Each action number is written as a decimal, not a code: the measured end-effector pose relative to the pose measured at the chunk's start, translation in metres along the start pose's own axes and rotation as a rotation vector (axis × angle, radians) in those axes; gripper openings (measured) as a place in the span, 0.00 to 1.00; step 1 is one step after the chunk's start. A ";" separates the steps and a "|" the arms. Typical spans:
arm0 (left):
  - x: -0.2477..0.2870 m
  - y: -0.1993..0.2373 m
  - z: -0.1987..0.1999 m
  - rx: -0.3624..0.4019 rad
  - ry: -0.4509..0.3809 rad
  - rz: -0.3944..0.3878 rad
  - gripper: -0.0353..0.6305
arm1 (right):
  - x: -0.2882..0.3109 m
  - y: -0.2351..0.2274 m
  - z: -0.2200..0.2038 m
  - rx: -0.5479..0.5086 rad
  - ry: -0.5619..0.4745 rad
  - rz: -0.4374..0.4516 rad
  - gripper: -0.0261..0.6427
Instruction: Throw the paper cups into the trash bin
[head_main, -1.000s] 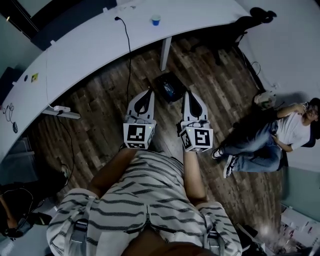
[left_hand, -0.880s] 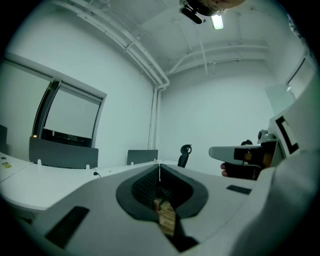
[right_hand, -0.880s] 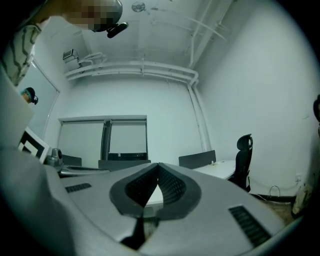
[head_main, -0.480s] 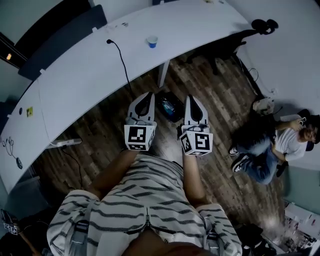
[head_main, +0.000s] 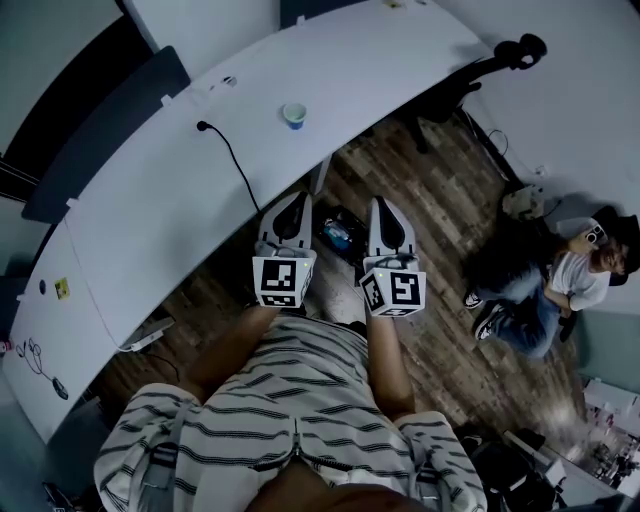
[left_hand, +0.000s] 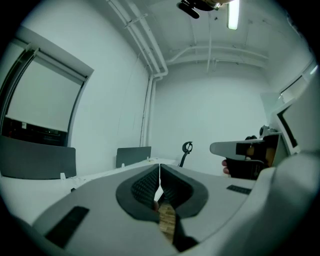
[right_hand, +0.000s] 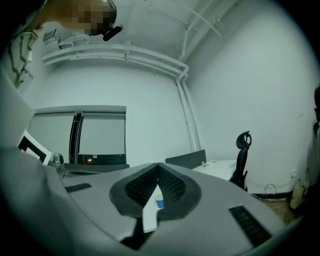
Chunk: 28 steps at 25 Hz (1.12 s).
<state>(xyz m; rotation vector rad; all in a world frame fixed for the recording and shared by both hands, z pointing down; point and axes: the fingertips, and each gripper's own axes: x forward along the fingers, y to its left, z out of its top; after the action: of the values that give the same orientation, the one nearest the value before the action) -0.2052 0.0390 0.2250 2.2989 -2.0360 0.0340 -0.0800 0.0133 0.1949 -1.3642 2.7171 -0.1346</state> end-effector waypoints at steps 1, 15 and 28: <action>0.006 0.002 0.000 0.002 0.004 -0.013 0.09 | 0.006 -0.002 0.000 0.000 0.002 -0.008 0.05; 0.062 0.020 -0.019 -0.023 0.048 0.021 0.09 | 0.056 -0.032 -0.010 -0.015 0.034 0.005 0.05; 0.120 0.051 -0.068 -0.034 0.117 0.081 0.09 | 0.079 -0.057 -0.052 -0.040 0.114 0.027 0.05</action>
<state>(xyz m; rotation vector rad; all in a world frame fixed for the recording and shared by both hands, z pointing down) -0.2394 -0.0810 0.3025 2.1399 -2.0541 0.1333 -0.0885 -0.0826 0.2498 -1.3695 2.8450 -0.1609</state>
